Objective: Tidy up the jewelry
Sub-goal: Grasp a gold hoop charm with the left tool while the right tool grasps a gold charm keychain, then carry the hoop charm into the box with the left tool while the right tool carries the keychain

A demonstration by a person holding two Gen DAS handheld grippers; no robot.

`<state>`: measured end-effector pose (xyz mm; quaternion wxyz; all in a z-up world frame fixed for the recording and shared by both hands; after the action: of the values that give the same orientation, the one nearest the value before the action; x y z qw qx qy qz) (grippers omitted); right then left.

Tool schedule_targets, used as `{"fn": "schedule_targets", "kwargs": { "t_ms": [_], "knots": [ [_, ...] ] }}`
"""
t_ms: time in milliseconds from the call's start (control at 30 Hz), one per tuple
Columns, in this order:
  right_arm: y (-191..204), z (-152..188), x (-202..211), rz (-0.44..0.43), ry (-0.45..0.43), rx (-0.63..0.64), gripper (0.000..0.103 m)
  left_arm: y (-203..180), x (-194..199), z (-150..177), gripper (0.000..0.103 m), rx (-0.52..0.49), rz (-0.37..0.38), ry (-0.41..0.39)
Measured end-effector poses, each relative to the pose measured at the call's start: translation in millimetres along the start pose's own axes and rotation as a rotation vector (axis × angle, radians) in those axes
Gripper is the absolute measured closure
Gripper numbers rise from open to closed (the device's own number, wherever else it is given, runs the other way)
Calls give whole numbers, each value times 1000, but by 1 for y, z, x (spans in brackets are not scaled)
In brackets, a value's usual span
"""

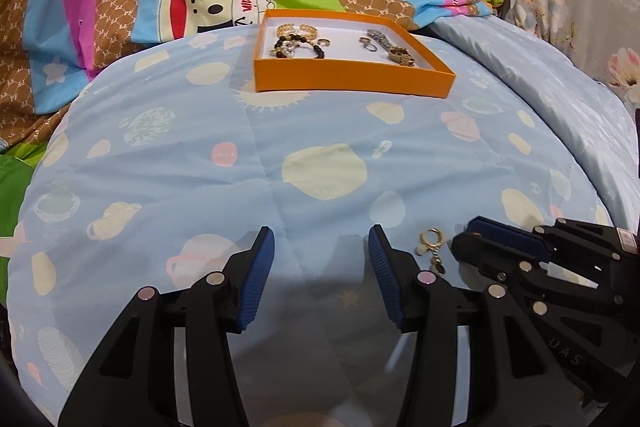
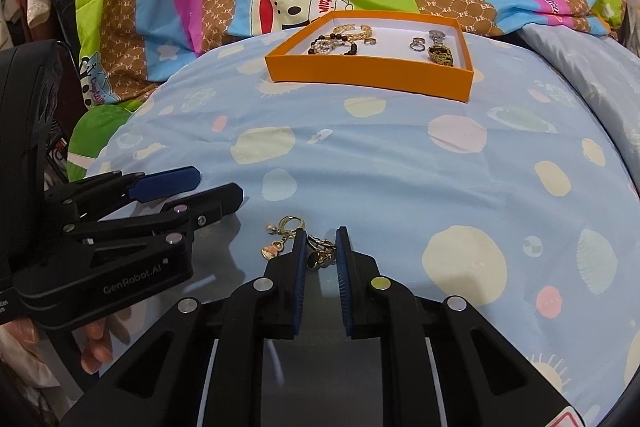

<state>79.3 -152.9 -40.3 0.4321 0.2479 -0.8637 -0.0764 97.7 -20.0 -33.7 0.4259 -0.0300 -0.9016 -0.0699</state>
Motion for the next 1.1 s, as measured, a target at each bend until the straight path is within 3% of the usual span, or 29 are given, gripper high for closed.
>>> {"fn": "schedule_targets", "kwargs": {
  "t_ms": [300, 800, 1033, 1100],
  "knots": [
    [-21, -4, 20, 54, -57, -49, 89, -30, 14, 11, 56, -64, 75, -12],
    [-30, -6, 26, 66, -81, -73, 89, -53, 8, 6, 57, -90, 117, 2],
    [-31, -6, 28, 63, -87, -79, 89, -56, 9, 5, 84, -97, 152, -4],
    [-31, -6, 28, 63, -87, -79, 89, -57, 10, 6, 84, -104, 158, -7]
  ]
}}
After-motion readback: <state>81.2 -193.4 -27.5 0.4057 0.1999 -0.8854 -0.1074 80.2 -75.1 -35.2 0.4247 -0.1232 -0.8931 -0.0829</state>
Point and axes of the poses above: each gripper's, at about its wrist camera, not at the fingertips, and x roughly against the way its jaws point, y to its left, z to its underside, the point moved 2 cm from there along -x, roughly the way its jaws point, and after that the axes turned 14 degrees about -z, right-handed, at the moved point
